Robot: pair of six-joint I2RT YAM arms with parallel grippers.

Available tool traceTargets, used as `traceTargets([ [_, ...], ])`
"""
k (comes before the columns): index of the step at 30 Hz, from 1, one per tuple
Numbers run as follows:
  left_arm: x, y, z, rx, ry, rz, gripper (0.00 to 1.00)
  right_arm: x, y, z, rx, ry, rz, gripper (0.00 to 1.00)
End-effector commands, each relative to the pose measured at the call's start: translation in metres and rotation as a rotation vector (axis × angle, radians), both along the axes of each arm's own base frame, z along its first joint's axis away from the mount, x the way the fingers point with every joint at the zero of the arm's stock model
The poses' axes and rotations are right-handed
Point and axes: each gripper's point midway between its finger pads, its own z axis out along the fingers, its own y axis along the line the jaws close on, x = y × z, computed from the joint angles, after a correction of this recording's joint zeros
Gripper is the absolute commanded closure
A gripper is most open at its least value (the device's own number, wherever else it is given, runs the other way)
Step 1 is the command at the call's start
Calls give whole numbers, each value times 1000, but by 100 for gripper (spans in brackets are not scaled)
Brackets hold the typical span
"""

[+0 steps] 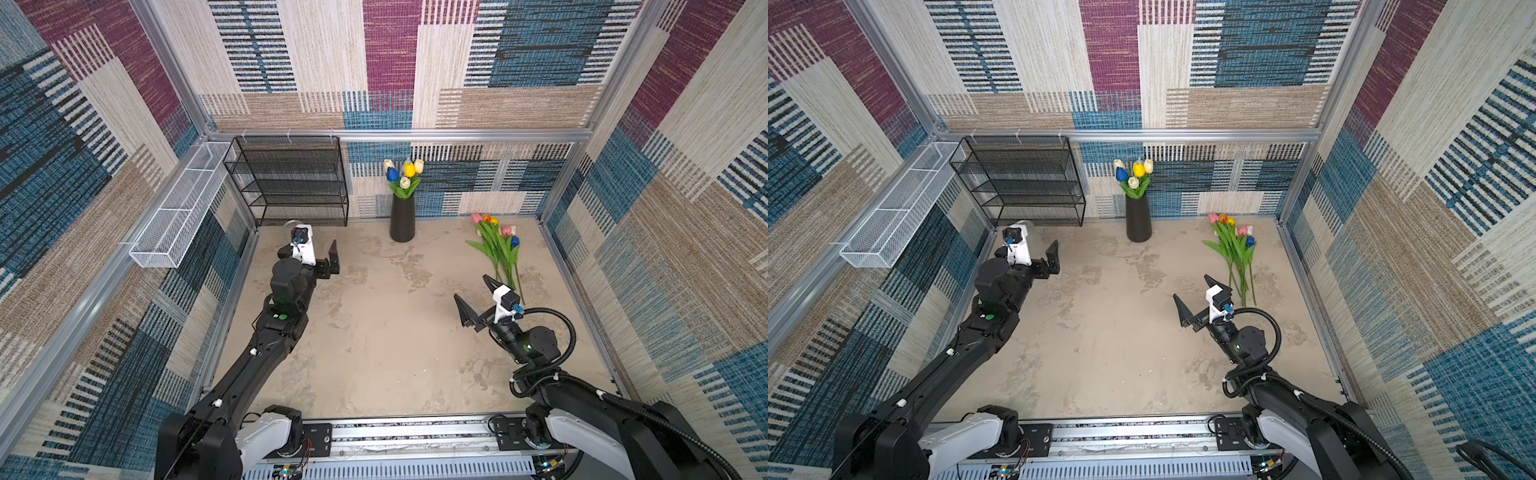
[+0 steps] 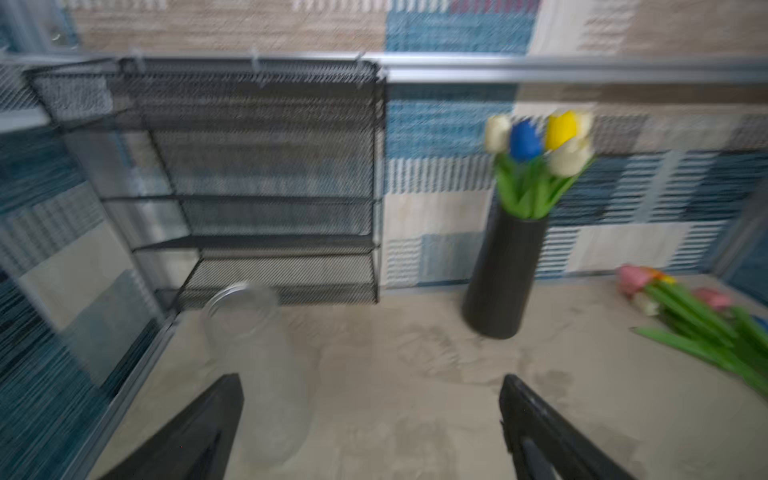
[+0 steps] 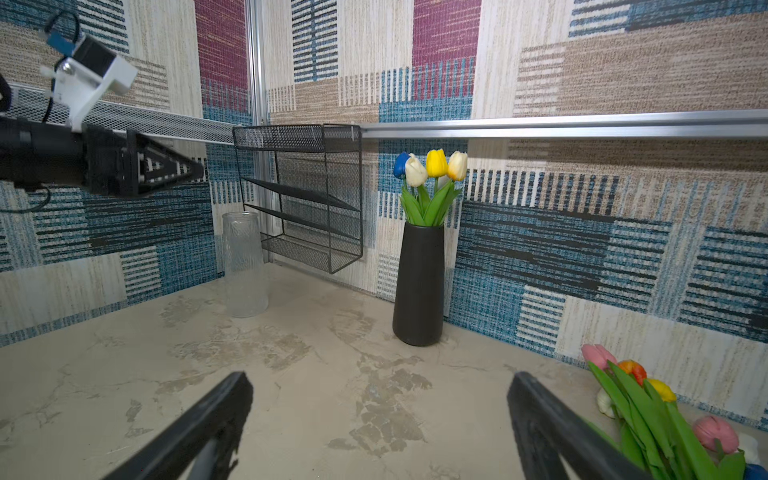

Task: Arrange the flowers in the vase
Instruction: 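Open the left gripper and draw the left arm back from the vase, then reach the left gripper to the clear glass vase and grasp it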

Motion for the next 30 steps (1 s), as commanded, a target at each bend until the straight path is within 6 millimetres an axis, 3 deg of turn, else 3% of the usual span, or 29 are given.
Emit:
traceTargets([
  [1, -6, 48, -45, -45, 100, 143, 1, -2, 0, 13, 15, -48, 5, 0],
  [5, 14, 48, -56, -30, 111, 85, 1, -2, 0, 10, 14, -38, 3, 0],
  [10, 43, 49, -52, -4, 65, 33, 1, -5, -4, 11, 14, -47, -16, 0],
  [21, 116, 77, -49, 12, -11, 60, 1, -6, -3, 13, 10, -50, -6, 0],
  [30, 163, 84, -70, 34, -7, 44, 1, -6, -4, 15, 12, -55, -12, 0],
])
